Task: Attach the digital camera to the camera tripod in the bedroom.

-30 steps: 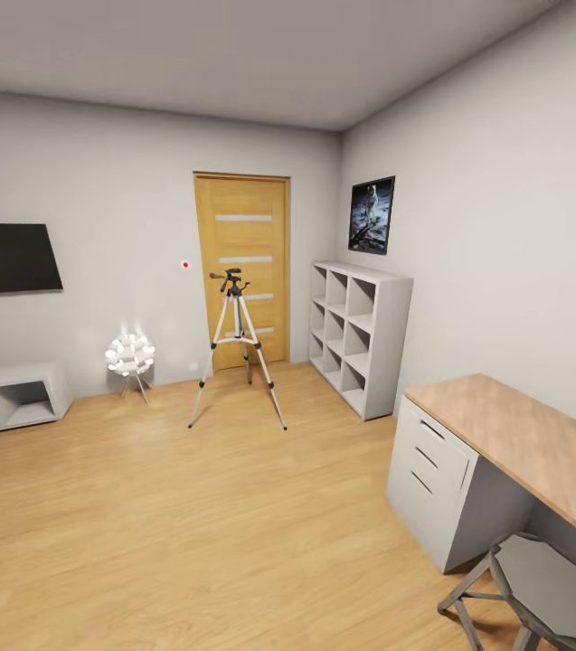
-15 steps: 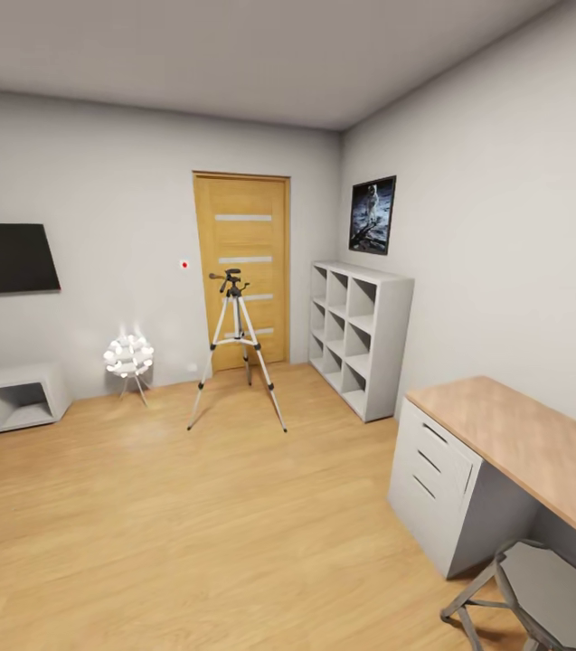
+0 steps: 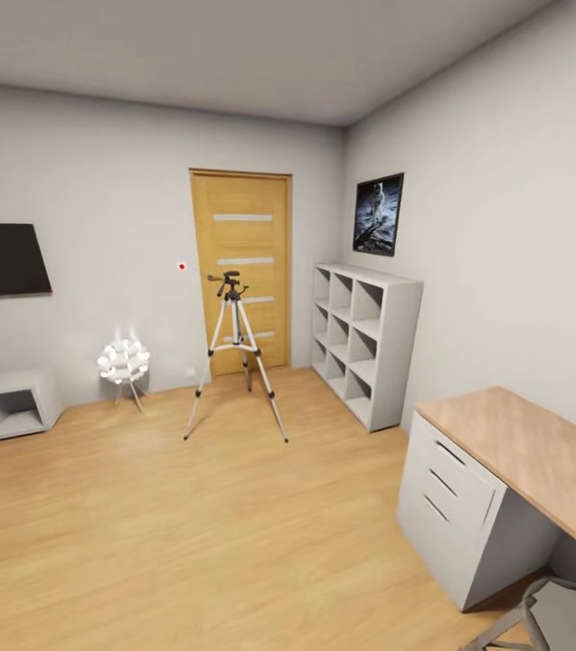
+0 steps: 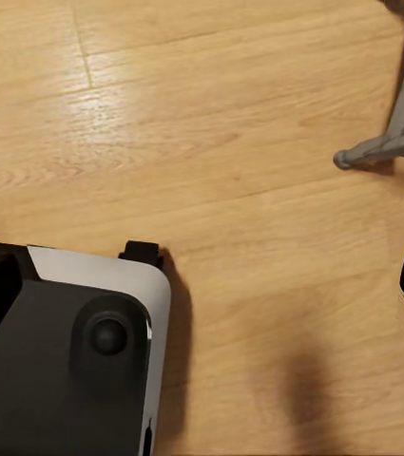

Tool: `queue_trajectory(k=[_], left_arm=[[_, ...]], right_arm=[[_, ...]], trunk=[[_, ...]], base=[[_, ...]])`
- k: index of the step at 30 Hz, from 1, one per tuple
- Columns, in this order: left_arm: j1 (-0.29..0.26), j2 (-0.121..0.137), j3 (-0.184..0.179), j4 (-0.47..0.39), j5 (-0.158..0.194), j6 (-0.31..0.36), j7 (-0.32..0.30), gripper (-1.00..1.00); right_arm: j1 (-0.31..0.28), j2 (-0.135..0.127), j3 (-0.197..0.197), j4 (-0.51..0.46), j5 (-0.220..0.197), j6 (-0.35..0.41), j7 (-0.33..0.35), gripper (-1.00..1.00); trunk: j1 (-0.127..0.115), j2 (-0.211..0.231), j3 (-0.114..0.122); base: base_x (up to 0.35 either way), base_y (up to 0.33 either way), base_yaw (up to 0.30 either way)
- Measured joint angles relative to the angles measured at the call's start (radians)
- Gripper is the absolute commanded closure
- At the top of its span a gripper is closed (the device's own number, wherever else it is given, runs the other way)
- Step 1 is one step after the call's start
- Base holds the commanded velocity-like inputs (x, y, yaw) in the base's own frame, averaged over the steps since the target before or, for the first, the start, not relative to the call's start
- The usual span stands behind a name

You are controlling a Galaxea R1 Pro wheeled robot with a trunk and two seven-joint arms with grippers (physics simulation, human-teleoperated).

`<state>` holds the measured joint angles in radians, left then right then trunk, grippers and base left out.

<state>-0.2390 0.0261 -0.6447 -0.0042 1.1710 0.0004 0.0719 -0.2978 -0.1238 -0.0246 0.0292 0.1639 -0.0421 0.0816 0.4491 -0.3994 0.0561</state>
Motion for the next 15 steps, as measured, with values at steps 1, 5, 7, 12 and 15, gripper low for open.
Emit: queue_trajectory(k=[1, 5, 7, 12, 15], left_arm=[[0.000, 0.000, 0.000, 0.000, 0.000, 0.001, 0.000, 1.00], [0.000, 0.000, 0.000, 0.000, 0.000, 0.002, 0.000, 1.00], [0.000, 0.000, 0.000, 0.000, 0.000, 0.003, 0.000, 1.00], [0.000, 0.000, 0.000, 0.000, 0.000, 0.004, 0.000, 1.00], [0.000, 0.000, 0.000, 0.000, 0.000, 0.004, 0.000, 1.00]], right_arm=[[0.000, 0.000, 0.000, 0.000, 0.000, 0.000, 0.000, -1.00], [0.000, -0.001, 0.000, 0.000, 0.000, -0.003, 0.000, -1.00], [0.000, -0.001, 0.000, 0.000, 0.001, -0.004, 0.001, -1.00], [0.000, -0.001, 0.001, 0.000, 0.003, -0.003, 0.002, -1.00], [0.000, 0.000, 0.001, 0.001, 0.004, -0.002, 0.002, -1.00]], trunk=[[0.000, 0.000, 0.000], [0.000, 0.000, 0.000], [0.000, 0.000, 0.000], [0.000, 0.000, 0.000], [0.000, 0.000, 0.000]], base=[[0.322, 0.000, 0.019], [0.323, 0.000, 0.010], [0.323, 0.000, 0.005], [0.324, 0.000, 0.002], [0.324, 0.000, 0.004]])
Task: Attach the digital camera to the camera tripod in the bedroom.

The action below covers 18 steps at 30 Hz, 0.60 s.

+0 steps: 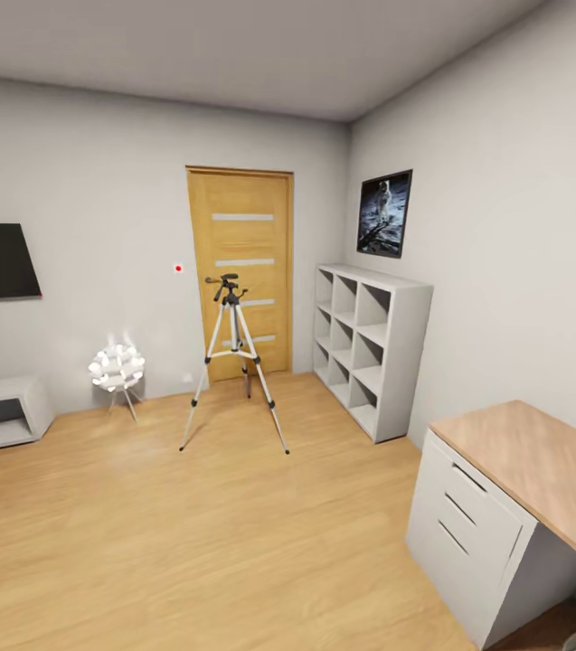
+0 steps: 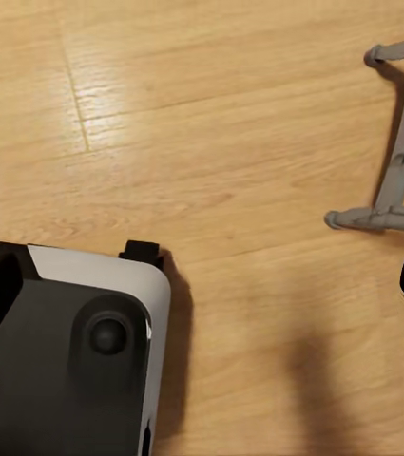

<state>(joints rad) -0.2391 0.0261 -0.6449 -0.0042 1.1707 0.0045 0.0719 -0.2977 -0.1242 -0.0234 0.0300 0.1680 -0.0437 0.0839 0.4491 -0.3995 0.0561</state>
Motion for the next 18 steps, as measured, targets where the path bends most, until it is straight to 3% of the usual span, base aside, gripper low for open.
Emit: queue_trajectory(k=[6, 18], left_arm=[[0.000, 0.000, 0.000, 0.000, 0.000, 0.000, 0.000, 1.00], [0.000, 0.000, 0.000, 0.001, 0.000, -0.001, 0.000, 1.00]], right_arm=[[0.000, 0.000, 0.000, 0.000, 0.000, 0.001, 0.000, -1.00], [0.000, -0.001, 0.000, 0.000, 0.001, 0.000, -0.001, -1.00]], trunk=[[0.000, 0.000, 0.000], [0.000, 0.000, 0.000]], base=[[0.324, 0.000, 0.137], [0.324, 0.000, 0.260]])
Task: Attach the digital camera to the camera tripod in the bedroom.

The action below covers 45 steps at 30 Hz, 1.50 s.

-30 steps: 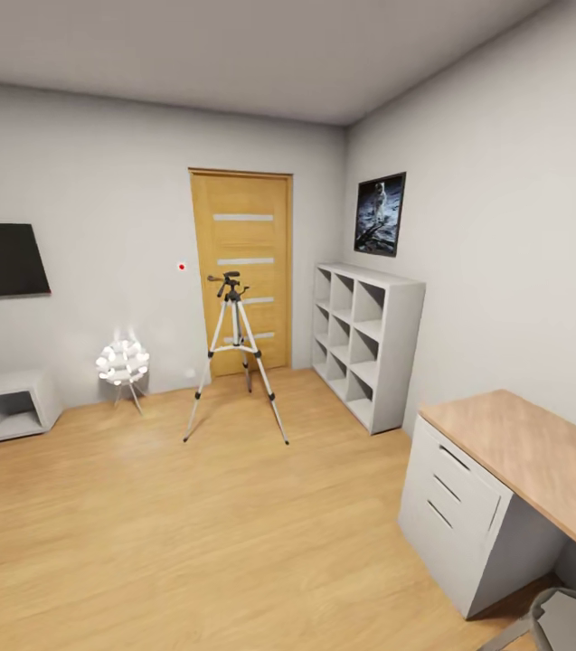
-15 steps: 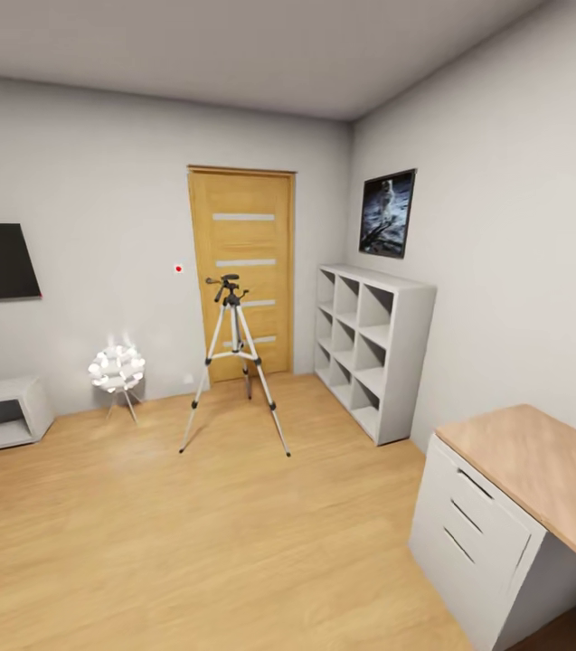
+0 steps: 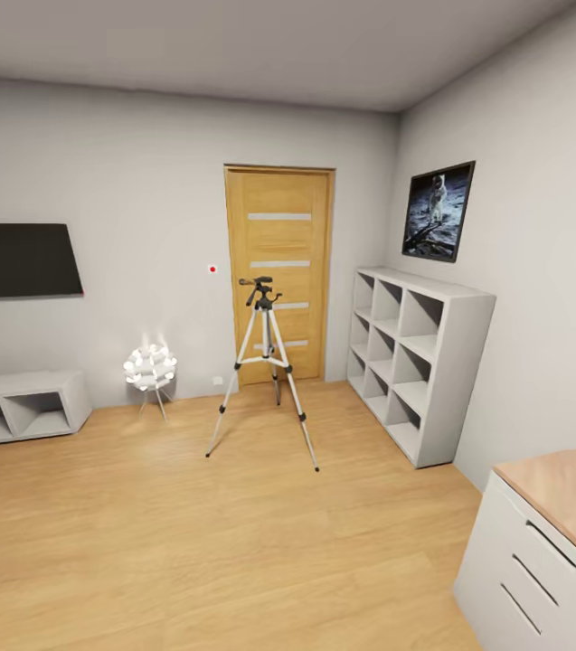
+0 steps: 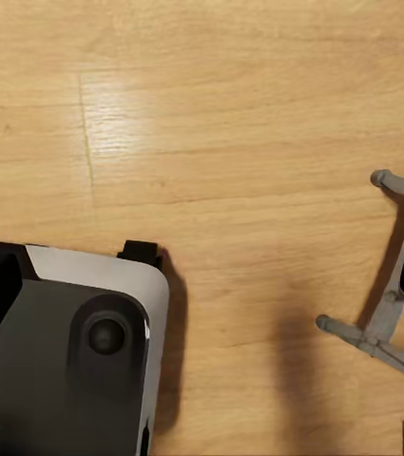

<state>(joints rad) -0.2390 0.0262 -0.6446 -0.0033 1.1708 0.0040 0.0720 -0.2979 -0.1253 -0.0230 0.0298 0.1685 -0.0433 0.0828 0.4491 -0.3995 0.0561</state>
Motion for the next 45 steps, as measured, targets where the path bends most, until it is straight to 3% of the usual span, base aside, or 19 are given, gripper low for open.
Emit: queue_trajectory(k=[33, 45], left_arm=[[0.000, 0.000, 0.000, 0.000, 0.002, 0.001, 0.012, 1.00], [0.000, -0.003, -0.001, 0.000, 0.002, 0.002, 0.012, 1.00]], right_arm=[[0.000, 0.001, 0.000, 0.001, -0.001, 0.000, -0.001, -1.00], [0.000, 0.001, 0.001, 0.001, 0.000, -0.001, 0.000, -1.00]], trunk=[[0.000, 0.000, 0.000], [0.000, 0.000, 0.000]], base=[[0.324, 0.000, 0.269], [0.324, 0.000, 0.058]])
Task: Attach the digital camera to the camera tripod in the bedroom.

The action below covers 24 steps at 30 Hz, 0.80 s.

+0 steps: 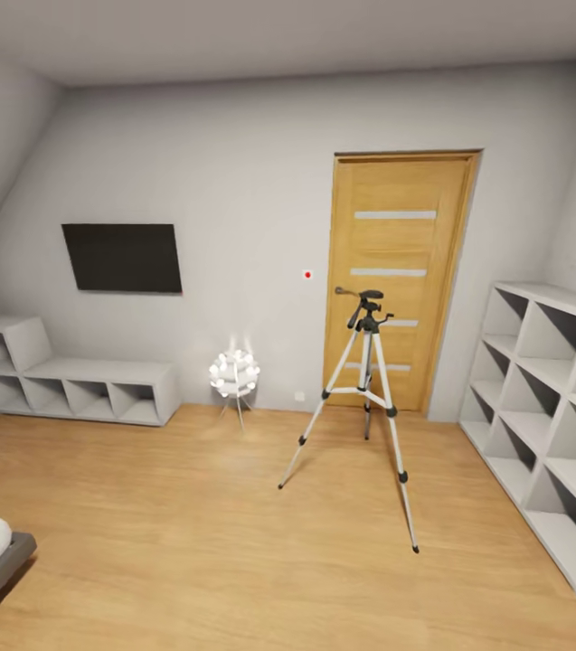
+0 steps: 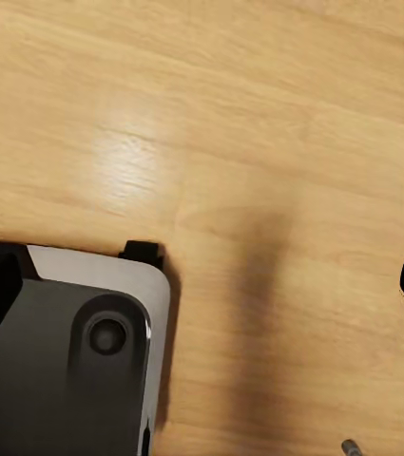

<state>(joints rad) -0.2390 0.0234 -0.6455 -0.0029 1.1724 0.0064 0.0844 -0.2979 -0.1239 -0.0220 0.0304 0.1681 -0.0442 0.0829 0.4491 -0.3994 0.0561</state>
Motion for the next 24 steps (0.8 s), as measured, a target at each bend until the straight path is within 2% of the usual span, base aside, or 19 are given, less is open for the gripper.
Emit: queue_trajectory(k=[24], left_arm=[[0.000, -0.002, 0.000, 0.000, 0.000, -0.001, 0.000, 1.00]], right_arm=[[0.000, 0.000, 0.000, 0.000, 0.000, 0.003, 0.003, -1.00]], trunk=[[0.000, 0.000, 0.000]], base=[[0.324, 0.000, 0.001]])
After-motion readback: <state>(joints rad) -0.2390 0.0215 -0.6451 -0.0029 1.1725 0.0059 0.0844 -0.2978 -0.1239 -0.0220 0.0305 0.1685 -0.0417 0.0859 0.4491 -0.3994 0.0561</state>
